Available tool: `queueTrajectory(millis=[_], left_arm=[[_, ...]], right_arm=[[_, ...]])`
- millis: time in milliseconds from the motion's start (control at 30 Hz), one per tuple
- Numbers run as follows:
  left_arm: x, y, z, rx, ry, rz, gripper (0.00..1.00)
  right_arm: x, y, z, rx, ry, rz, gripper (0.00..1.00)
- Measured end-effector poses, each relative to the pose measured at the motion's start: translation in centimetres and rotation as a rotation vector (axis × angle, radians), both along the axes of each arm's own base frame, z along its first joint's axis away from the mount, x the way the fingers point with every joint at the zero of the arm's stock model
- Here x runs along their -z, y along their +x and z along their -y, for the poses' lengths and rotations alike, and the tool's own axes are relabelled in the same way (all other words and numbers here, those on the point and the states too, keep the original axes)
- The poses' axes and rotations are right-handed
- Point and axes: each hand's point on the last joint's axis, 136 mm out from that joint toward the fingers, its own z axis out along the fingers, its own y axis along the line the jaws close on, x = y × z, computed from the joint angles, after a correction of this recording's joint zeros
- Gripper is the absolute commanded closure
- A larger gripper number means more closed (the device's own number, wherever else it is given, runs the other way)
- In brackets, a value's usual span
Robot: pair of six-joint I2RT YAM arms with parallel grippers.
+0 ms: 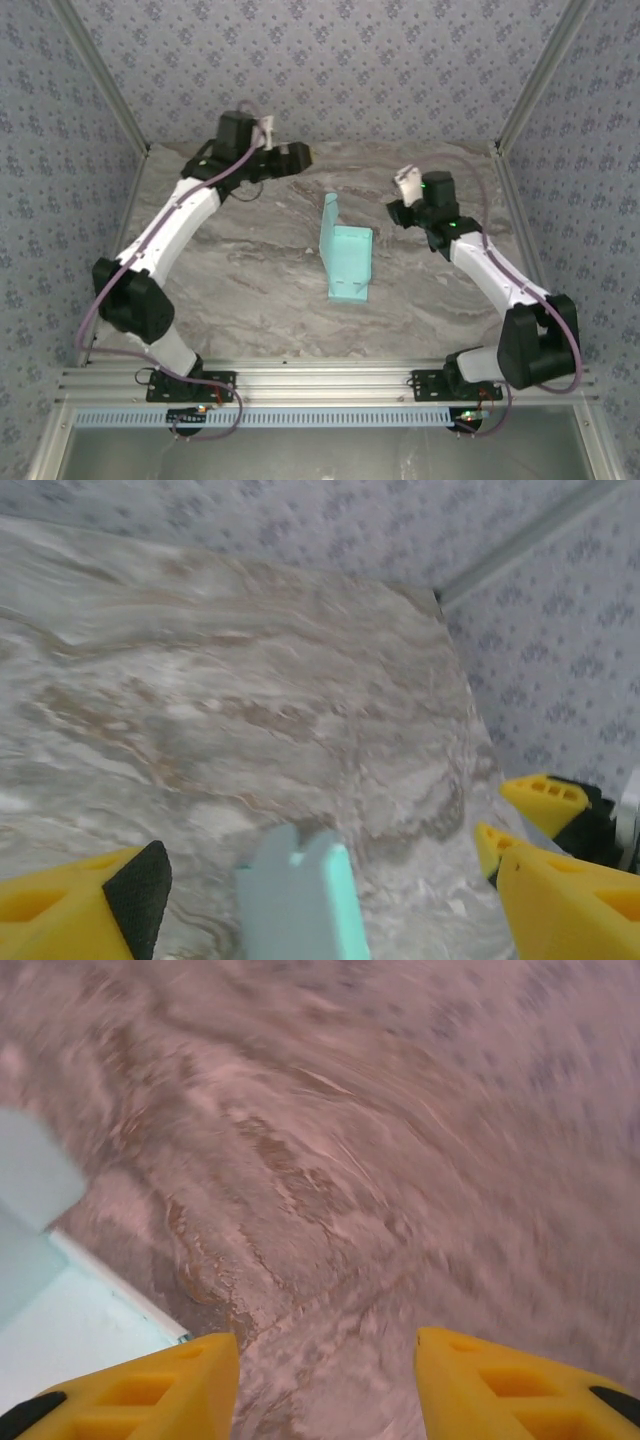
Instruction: Fold the paper box
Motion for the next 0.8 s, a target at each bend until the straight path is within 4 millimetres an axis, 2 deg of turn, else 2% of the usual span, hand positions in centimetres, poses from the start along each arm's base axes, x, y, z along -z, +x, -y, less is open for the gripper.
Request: queueTrajectory(millis=[67,100,200,267,367,500,567,633,700,767,800], left_arm=[[1.7,-1.8,2.8,0.054,0.059,-0.043,0.12],[3.2,-3.0,3.9,0.079,0.1,-0.079,0.12],[8.1,-5.3,5.1,0.109,0.241,-0.18,0.13],[10.7,-5.9,4.9,0.102,0.33,-0.226,0.14],[13.6,-6.2,4.0,0.073,0.455,-0.266,0.17],[14.9,-6.2,3.3,0.05,0.548,-0.275,0.32],[14.9,-6.1,3.1,0.039,0.574,-0.268,0.45],[15.0,-6.1,2.8,0.041,0.597,-0.26,0.64],[15.0,-6.2,2.8,0.053,0.611,-0.251,0.79],[15.0,-6.1,2.8,0.066,0.624,-0.238,0.81],[15.0,-6.1,2.7,0.073,0.63,-0.232,0.86]], right_arm=[[1.6,-0.4,2.7,0.151,0.18,-0.098,0.44],[2.7,-0.5,4.0,0.212,0.274,-0.163,0.51],[5.6,-0.7,6.3,0.323,0.519,-0.324,0.55],[7.6,-1.5,6.5,0.36,0.595,-0.426,0.53],[9.0,-2.9,4.9,0.353,0.642,-0.537,0.53],[9.4,-3.6,3.4,0.332,0.667,-0.592,0.52],[9.8,-3.8,3.3,0.335,0.673,-0.613,0.51],[10.5,-3.8,3.1,0.338,0.681,-0.637,0.51],[11.1,-3.8,2.9,0.338,0.686,-0.67,0.51],[11.7,-3.7,2.7,0.335,0.694,-0.7,0.46],[11.9,-3.5,2.5,0.328,0.701,-0.716,0.42]])
